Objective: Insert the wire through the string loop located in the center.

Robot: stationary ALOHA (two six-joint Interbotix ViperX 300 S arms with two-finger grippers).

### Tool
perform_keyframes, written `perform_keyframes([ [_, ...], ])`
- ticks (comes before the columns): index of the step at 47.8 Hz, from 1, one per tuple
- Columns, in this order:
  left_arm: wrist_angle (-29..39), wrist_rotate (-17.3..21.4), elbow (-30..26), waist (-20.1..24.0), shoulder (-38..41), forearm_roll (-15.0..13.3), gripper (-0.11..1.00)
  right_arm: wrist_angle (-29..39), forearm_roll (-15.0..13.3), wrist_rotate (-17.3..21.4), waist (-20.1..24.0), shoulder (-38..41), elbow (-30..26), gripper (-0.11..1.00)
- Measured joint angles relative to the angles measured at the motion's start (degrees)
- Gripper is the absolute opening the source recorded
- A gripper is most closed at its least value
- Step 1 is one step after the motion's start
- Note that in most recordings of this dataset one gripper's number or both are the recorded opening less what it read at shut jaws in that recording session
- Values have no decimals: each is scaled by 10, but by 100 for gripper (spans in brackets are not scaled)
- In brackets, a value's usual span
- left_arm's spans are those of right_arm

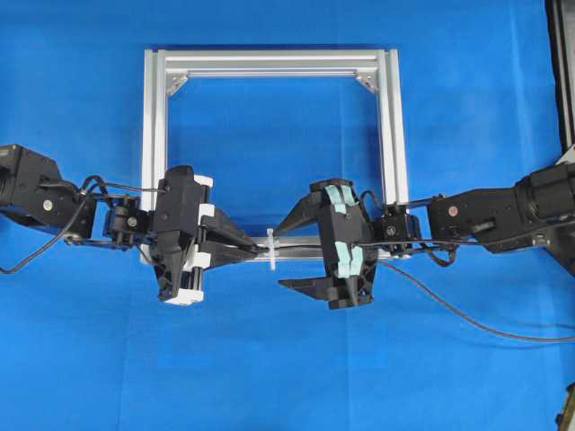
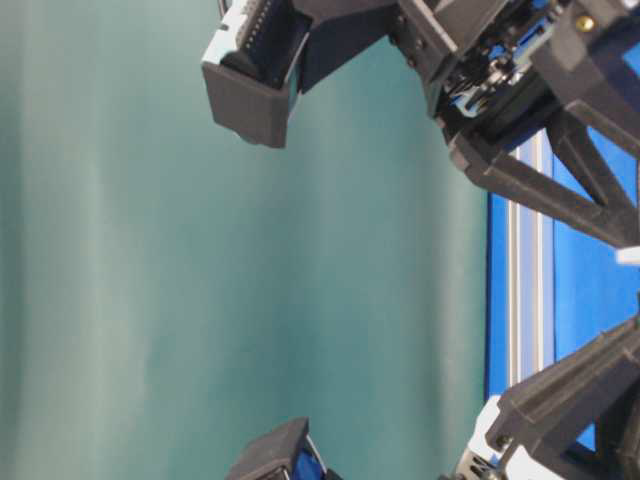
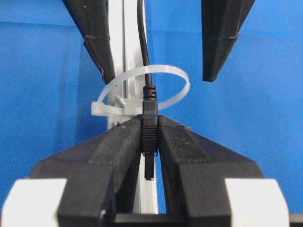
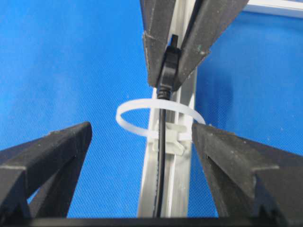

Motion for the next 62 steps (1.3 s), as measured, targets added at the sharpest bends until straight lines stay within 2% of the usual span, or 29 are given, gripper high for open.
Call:
perform_keyframes([
  [15,1,1,33,0,-21,1,8,25,0,0,-1,-15,5,87],
  [37,0,-1,175,-4,-141,0,8,41,0,1,-2,-28,7,87],
  [47,0,-11,243,-20,-207,0,8,42,2,2,-2,-34,7,87],
  [62,8,-23,290,-40,-267,0,8,41,0,3,-2,-37,4,87],
])
